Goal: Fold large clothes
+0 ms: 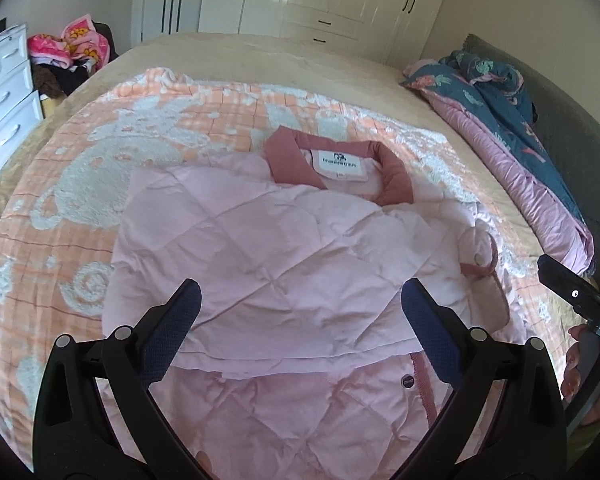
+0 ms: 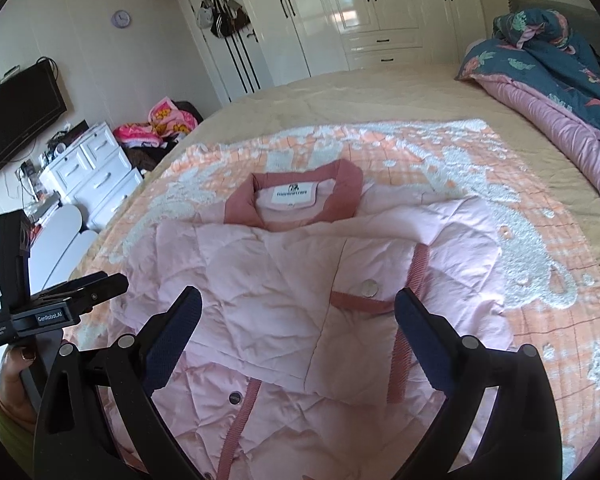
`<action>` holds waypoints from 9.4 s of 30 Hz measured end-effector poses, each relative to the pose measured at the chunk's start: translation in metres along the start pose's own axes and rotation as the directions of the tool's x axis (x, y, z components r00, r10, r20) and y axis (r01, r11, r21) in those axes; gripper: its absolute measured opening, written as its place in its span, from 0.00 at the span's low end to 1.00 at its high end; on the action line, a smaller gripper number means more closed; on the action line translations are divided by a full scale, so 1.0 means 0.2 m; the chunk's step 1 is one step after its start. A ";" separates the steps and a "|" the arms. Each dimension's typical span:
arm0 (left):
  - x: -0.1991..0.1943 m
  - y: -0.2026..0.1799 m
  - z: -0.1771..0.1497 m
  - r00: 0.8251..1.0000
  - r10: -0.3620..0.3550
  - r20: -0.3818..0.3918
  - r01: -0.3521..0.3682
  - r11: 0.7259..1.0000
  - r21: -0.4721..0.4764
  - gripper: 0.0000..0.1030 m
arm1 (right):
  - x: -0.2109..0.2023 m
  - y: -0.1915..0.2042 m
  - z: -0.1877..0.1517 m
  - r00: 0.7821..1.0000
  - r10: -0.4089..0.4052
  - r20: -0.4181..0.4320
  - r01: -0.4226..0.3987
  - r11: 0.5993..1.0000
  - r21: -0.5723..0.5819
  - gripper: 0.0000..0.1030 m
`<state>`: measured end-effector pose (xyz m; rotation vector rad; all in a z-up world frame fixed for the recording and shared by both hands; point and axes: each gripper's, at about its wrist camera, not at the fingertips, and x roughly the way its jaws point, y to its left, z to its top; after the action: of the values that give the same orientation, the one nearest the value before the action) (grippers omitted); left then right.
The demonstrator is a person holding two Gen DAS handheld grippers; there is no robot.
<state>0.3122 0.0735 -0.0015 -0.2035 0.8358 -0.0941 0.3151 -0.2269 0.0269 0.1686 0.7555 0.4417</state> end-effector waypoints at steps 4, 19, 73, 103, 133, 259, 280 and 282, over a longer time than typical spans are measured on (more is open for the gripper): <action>-0.05 0.02 0.01 1.000 -0.001 0.017 0.001 1.000 -0.003 0.91 | -0.06 0.00 0.01 1.000 0.004 0.023 -0.004 1.000 -0.002 0.95; -0.33 0.00 -0.05 0.995 -0.051 0.087 0.053 0.998 -0.026 0.91 | -0.32 0.03 -0.05 0.997 -0.005 0.073 0.005 1.000 -0.006 0.96; -0.93 -0.10 -0.62 0.996 0.008 0.089 -0.007 1.000 -0.011 0.91 | -1.02 0.09 -0.49 0.997 -0.016 0.073 0.016 1.000 -0.006 0.96; -0.88 0.06 -0.93 0.996 0.090 -0.016 -0.090 0.995 -0.048 0.91 | -1.06 -0.18 -0.83 0.992 -0.100 -0.073 0.103 0.994 0.044 0.96; -0.82 0.48 -1.25 0.969 0.184 -0.165 -0.209 0.966 -0.152 0.91 | -0.95 -0.44 -1.19 0.941 -0.133 -0.312 0.164 0.984 0.075 0.96; -0.60 0.25 0.19 0.949 0.148 0.277 -0.109 0.982 -0.152 0.11 | -0.54 -0.80 0.18 0.957 0.111 0.269 -0.244 0.811 0.532 0.29; -0.40 0.22 0.29 0.956 0.160 0.246 -0.132 0.983 -0.126 0.11 | -0.54 -0.57 0.09 0.878 0.085 0.471 -0.252 0.918 0.304 0.86; -0.37 0.21 0.31 0.955 0.172 0.244 -0.148 0.983 -0.112 0.11 | -0.48 -0.45 0.01 0.889 0.062 0.453 -0.179 0.959 0.220 0.86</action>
<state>0.3083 0.1347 0.0838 -0.2289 0.5996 0.1216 0.2845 -0.3503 0.0602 0.5457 0.3481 0.4030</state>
